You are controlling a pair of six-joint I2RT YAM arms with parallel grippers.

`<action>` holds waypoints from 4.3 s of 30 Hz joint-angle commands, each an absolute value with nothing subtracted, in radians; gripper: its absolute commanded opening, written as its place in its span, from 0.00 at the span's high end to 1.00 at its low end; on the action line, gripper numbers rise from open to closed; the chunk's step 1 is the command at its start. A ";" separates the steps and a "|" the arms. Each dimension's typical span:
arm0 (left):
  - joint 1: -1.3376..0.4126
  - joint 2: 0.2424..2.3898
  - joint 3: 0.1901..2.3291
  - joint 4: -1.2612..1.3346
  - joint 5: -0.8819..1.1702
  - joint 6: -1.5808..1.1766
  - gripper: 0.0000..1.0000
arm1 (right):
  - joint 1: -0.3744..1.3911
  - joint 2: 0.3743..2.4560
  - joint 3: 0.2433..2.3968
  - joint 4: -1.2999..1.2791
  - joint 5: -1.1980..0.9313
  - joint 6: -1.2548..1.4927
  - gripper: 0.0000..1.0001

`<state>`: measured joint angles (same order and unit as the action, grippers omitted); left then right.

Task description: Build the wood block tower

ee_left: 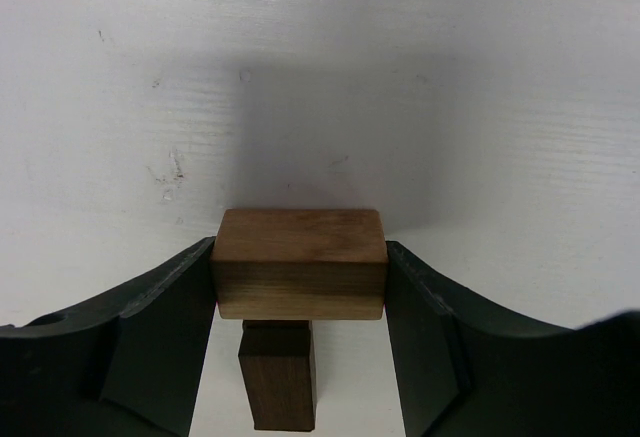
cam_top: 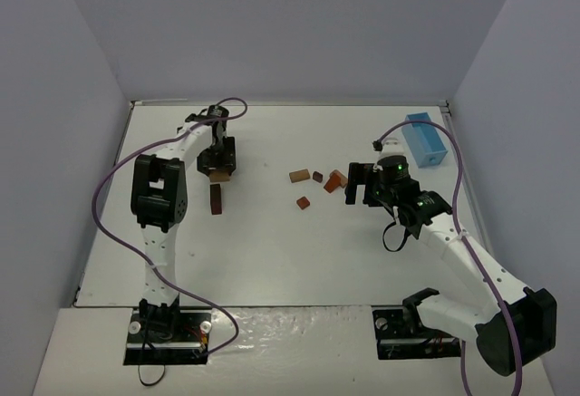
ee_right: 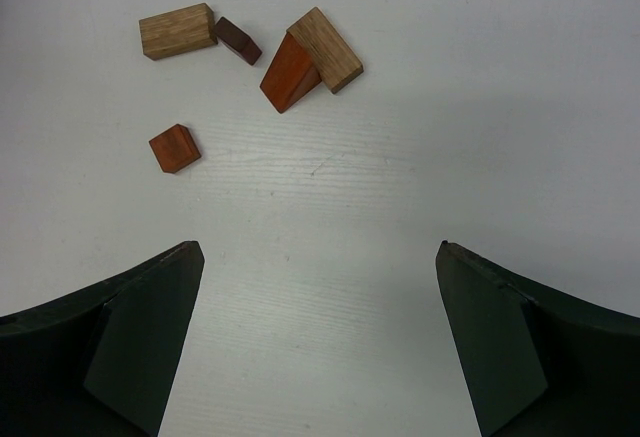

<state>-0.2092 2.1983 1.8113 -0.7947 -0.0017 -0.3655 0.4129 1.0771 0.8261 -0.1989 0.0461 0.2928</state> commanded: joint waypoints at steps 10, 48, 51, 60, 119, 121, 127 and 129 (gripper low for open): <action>-0.188 2.063 1.694 -0.725 -0.021 -0.364 1.00 | 0.410 1.075 0.852 -0.164 0.038 0.285 0.00; -0.188 2.003 1.597 -0.688 -0.009 -0.360 0.54 | 0.410 1.067 0.851 -0.163 0.020 0.292 0.00; -0.189 2.002 1.597 -0.689 -0.006 -0.361 0.45 | 0.410 1.068 0.853 -0.163 0.020 0.291 0.00; -0.187 1.989 1.611 -0.692 -0.005 -0.364 0.29 | 0.411 1.071 0.850 -0.163 0.021 0.288 0.00; -0.187 1.176 1.148 -0.758 0.247 -0.338 0.17 | 0.313 1.938 1.272 -0.034 -0.108 0.045 0.46; -0.187 1.182 1.149 -0.758 0.247 -0.337 0.17 | 0.314 1.933 1.266 -0.026 -0.132 0.035 0.45; -0.188 1.193 1.155 -0.756 0.249 -0.336 0.17 | 0.333 1.917 1.251 -0.017 -0.194 0.009 0.45; -0.188 1.194 1.157 -0.758 0.246 -0.335 0.17 | 0.338 1.913 1.246 -0.015 -0.202 0.001 0.45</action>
